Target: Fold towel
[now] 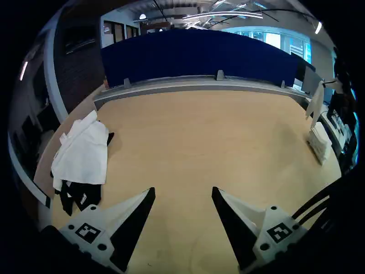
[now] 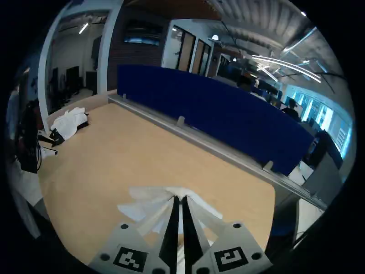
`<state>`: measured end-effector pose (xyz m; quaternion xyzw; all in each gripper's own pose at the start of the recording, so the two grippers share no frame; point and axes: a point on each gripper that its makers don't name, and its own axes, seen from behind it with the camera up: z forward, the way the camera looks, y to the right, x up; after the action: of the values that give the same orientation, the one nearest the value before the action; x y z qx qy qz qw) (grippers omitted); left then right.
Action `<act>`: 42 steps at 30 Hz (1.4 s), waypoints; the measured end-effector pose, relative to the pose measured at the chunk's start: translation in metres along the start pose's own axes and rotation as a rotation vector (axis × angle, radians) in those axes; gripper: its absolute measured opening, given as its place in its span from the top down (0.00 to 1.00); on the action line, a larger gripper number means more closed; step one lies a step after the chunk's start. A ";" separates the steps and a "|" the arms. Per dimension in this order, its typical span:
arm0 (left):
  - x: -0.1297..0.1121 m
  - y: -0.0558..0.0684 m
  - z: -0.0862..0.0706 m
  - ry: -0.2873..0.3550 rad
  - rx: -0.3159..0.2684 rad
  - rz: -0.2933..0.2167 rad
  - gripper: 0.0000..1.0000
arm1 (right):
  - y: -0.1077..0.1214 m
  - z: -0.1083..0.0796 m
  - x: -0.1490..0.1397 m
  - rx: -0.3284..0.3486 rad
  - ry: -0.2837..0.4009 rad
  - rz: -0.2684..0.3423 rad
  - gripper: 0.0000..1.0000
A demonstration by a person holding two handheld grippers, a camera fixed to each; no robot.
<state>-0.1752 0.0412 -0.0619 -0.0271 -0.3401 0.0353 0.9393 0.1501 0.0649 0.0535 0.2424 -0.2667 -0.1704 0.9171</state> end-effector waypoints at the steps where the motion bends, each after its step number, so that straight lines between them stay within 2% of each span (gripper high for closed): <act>1: 0.000 0.000 0.000 0.000 0.001 -0.001 0.08 | 0.005 -0.001 -0.002 -0.005 -0.002 0.002 0.96; 15: 0.001 0.005 0.002 -0.007 0.013 0.007 0.08 | 0.056 -0.006 -0.030 -0.050 -0.044 0.028 0.96; 30: 0.006 0.015 0.004 -0.009 0.015 0.016 0.08 | 0.074 -0.001 -0.048 -0.056 -0.061 0.053 0.96; 42: 0.010 0.024 0.006 -0.010 0.006 0.026 0.08 | 0.080 -0.016 -0.090 -0.073 -0.104 0.091 0.96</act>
<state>-0.1728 0.0664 -0.0532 -0.0286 -0.3444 0.0484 0.9371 0.1020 0.1760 0.0484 0.1872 -0.3184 -0.1503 0.9170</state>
